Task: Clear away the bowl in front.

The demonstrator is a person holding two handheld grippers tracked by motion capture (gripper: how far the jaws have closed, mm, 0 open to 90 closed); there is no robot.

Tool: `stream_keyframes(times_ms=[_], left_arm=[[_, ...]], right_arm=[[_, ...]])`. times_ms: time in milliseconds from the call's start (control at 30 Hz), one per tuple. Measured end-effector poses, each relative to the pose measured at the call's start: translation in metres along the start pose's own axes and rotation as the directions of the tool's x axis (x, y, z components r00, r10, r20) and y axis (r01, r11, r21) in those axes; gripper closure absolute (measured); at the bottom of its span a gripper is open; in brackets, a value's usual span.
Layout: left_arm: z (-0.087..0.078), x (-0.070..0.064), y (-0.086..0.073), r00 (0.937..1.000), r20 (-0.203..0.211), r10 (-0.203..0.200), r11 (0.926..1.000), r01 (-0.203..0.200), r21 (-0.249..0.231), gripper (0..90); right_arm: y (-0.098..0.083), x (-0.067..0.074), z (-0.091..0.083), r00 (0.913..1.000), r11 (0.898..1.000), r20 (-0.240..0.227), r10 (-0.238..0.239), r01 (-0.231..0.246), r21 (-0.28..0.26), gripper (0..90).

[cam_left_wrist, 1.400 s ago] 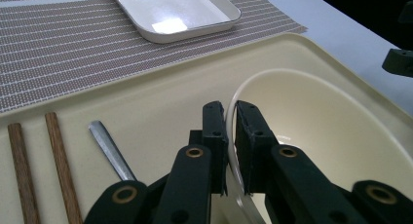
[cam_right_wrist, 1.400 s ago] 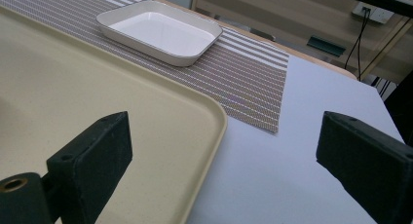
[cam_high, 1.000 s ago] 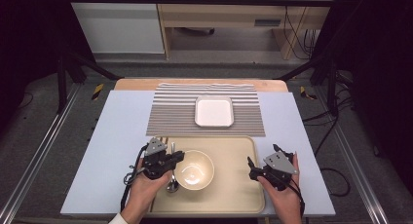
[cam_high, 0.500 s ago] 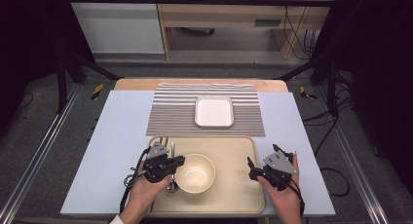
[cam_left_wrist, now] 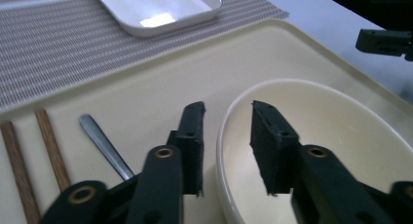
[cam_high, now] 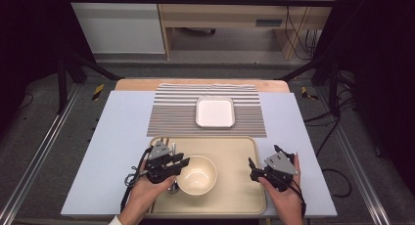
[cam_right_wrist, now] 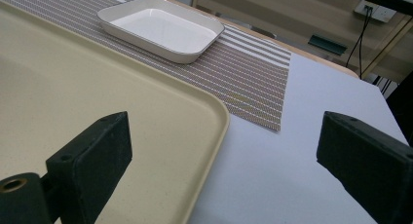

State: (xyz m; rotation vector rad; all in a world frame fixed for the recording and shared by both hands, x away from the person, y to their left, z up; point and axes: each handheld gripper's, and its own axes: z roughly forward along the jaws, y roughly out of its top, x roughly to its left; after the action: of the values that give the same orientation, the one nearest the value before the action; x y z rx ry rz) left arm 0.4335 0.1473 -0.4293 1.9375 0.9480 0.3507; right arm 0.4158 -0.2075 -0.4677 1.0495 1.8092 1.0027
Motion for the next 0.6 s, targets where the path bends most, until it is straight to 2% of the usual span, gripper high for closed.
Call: stream_keyframes(times_ms=[67,133,300,433,600], left_arm=[[0.0,0.0,0.007,0.9993,-0.023,0.031,0.9995,-0.031,-0.007,58.7],[0.001,0.002,0.014,0.999,-0.031,0.033,0.9994,-0.033,-0.013,52.6],[0.006,0.01,0.031,0.9968,-0.064,0.049,0.9986,-0.05,-0.015,45.2],[0.013,0.016,0.045,0.9975,-0.06,0.038,0.9991,-0.039,-0.016,40.8],[0.022,0.021,0.061,0.9957,-0.068,0.064,0.9979,-0.064,-0.007,35.5]], right_arm=[[0.0,0.0,0.0,1.0,1.0,-0.001,-0.007,0.007,-0.001,6.1],[0.0,0.001,0.0,1.0,1.0,0.0,-0.003,0.003,-0.001,6.1],[0.0,0.0,0.0,1.0,1.0,0.002,-0.003,0.003,-0.002,6.0],[0.0,0.0,0.0,1.0,1.0,0.003,-0.004,0.004,0.0,5.9],[0.0,0.0,0.0,1.0,1.0,0.003,-0.004,0.004,-0.001,5.9]])
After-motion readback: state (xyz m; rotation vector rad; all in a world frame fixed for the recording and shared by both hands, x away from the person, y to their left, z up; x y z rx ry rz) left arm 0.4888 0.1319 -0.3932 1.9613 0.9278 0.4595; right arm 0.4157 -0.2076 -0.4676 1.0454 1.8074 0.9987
